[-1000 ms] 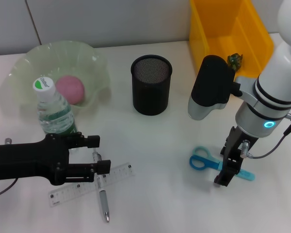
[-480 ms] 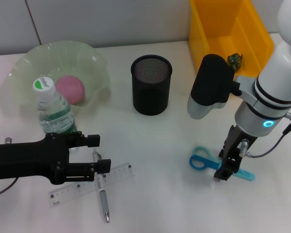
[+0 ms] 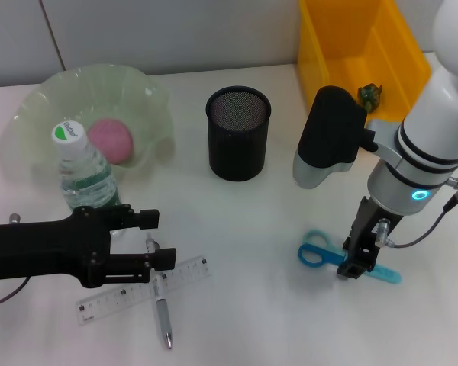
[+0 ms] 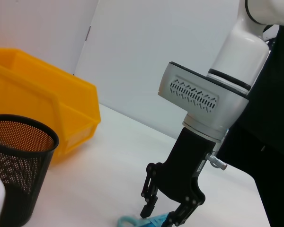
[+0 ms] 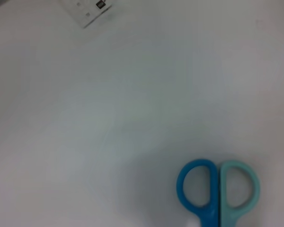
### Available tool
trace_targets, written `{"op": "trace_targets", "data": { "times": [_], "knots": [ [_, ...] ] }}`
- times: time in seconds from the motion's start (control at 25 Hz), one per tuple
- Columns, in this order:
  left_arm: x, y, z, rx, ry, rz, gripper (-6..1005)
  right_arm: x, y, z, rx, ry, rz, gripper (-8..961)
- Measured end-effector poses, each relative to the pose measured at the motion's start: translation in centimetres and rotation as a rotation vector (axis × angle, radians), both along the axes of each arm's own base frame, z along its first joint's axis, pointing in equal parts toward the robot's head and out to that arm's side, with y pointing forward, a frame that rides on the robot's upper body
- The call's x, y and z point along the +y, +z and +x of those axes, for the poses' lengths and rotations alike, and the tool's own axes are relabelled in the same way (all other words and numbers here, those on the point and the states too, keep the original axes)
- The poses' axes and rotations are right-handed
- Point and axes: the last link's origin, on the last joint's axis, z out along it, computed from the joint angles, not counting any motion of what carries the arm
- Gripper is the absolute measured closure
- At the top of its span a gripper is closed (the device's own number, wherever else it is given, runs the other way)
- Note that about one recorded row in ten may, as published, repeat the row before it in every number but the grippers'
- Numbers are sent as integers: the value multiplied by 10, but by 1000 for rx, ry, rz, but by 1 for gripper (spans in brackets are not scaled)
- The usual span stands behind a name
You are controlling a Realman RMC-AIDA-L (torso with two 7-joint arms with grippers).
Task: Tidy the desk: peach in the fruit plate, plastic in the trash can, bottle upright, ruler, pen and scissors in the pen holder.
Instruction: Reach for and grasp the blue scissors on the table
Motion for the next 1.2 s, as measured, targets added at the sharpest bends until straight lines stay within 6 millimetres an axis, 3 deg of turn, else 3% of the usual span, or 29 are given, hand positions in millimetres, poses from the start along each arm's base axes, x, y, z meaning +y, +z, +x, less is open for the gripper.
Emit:
{"op": "trace_targets", "data": {
  "times": [0.48, 0.96, 1.2],
  "knots": [
    [1, 0, 0, 0, 0, 0, 186, 0, -2, 1, -3, -5, -1, 560],
    [1, 0, -1, 4, 5, 6, 186, 0, -2, 0, -4, -3, -3, 686],
    [2, 0, -1, 5, 4, 7, 186, 0, -3, 0, -6, -1, -4, 698]
  ]
}}
